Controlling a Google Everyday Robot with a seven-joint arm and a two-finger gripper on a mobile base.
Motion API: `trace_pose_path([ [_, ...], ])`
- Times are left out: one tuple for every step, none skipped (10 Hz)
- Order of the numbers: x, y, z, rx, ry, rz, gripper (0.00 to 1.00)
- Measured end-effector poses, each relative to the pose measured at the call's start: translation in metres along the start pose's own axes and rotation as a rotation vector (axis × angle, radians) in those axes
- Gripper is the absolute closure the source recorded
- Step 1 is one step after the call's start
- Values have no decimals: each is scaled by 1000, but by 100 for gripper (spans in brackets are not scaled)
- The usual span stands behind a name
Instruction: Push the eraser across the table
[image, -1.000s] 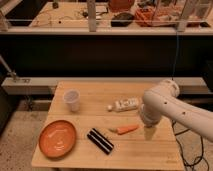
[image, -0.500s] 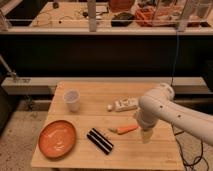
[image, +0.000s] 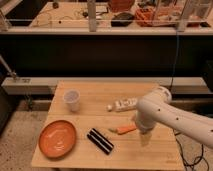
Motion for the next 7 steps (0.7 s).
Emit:
trace_pose_path([
  [-3,0,2,-3,-1,-5,20],
  [-5,1,4,-6,-3,-9,20],
  [-5,2,6,-8,-3,-11,20],
  [-5,3,8,-10,-4,-11,20],
  [-8,3,11,-13,-4,-19,20],
  [-10,4,13,-16,-5,-23,20],
  [-11,4,14,-18,-7,-24,20],
])
